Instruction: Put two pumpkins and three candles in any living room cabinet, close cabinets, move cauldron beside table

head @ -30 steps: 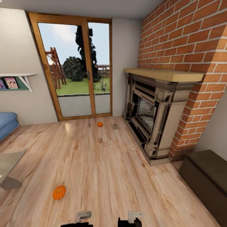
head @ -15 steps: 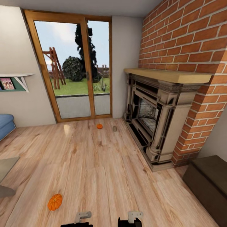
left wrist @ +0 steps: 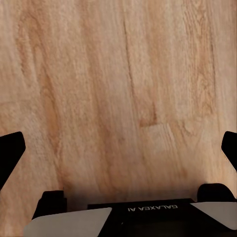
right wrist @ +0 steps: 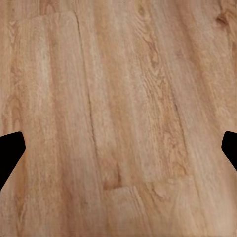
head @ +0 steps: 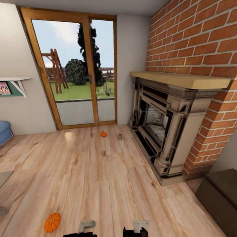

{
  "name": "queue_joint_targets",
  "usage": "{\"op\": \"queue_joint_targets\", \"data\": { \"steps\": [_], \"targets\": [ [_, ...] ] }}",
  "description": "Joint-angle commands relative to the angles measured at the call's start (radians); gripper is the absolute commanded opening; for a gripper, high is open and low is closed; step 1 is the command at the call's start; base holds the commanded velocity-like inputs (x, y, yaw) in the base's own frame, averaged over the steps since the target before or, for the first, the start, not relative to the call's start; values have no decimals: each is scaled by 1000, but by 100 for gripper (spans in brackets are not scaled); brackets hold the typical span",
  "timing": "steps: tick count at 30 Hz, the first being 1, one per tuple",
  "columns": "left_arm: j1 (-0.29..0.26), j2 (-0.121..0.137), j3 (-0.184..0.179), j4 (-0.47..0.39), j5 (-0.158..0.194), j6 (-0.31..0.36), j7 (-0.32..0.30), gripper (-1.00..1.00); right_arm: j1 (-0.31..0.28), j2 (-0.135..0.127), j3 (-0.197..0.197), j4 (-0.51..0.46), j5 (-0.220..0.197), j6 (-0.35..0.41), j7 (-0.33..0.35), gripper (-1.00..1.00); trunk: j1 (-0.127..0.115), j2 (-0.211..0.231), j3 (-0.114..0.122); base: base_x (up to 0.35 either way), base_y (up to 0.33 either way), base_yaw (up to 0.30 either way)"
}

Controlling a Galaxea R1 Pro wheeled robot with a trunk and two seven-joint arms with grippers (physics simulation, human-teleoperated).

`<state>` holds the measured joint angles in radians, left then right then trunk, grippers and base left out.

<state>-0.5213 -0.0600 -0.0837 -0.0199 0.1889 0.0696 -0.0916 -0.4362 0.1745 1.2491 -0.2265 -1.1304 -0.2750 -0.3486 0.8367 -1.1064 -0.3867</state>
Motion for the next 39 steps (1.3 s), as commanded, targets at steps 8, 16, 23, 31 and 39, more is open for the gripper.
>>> {"op": "queue_joint_targets", "data": {
  "steps": [8,16,23,31,39],
  "targets": [
    [0,0,-8,-2,11,6,-2,100,-1,0,9,-1,-9,-4,-4,100,0,-1,-1,254,0,1],
    [0,0,-8,-2,11,6,-2,100,-1,0,9,-1,-9,-4,-4,100,0,-1,-5,254,0,110],
    [0,0,-8,-2,11,6,-2,100,-1,0,8,-1,-9,-4,-4,100,0,-1,-9,243,0,151],
    [0,0,-8,-2,11,5,-2,100,-1,0,8,-1,-9,-4,-4,100,0,-1,-9,216,0,17],
    [0,0,-8,-2,11,5,-2,100,-1,0,8,-1,-9,-6,-4,100,0,-1,-9,200,0,1]
  ]
}}
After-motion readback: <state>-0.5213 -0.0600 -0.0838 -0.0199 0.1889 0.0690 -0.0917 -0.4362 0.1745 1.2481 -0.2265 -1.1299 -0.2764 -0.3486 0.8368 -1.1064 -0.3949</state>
